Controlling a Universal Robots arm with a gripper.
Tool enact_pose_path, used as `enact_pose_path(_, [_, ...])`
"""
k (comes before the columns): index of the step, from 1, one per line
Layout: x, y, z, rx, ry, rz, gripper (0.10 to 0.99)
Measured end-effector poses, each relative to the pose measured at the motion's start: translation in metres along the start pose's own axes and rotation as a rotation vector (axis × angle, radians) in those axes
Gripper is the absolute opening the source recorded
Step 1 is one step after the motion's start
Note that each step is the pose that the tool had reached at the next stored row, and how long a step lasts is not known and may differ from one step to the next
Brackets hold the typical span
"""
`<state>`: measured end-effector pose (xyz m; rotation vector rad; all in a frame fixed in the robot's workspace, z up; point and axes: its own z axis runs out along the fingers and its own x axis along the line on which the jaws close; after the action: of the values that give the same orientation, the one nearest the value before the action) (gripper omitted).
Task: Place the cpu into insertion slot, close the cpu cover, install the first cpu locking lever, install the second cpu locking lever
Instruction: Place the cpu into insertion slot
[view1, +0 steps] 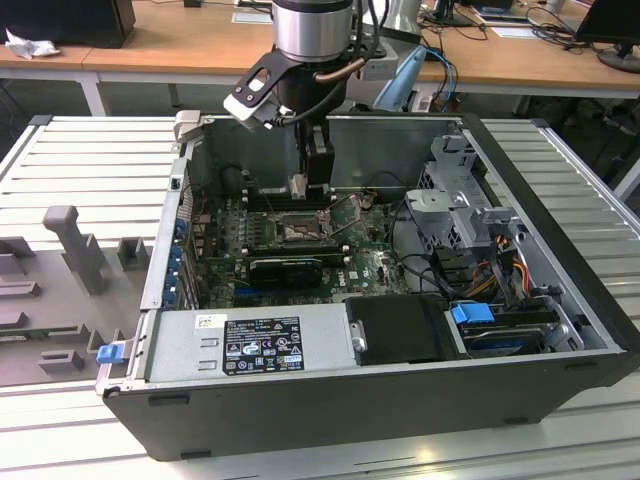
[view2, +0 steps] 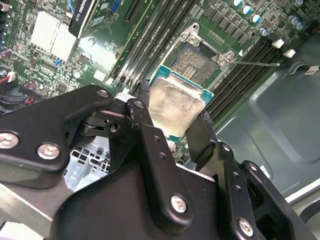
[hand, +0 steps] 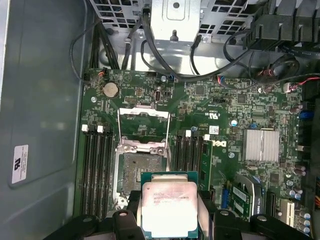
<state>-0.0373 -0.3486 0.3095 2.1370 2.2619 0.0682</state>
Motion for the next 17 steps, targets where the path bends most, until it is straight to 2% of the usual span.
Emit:
enact_pose_path(2, [0.0000,-0.0001,0.0012,0.000,0.0002,0.000,0.533])
enact_pose_path(5, [0.0004,-0.0004,0.0079,0.000,0.0001,0.001,0.533])
enact_pose_path(17, [0.0003,-0.0009,0.0171,0.000,0.0001,0.001,0.533])
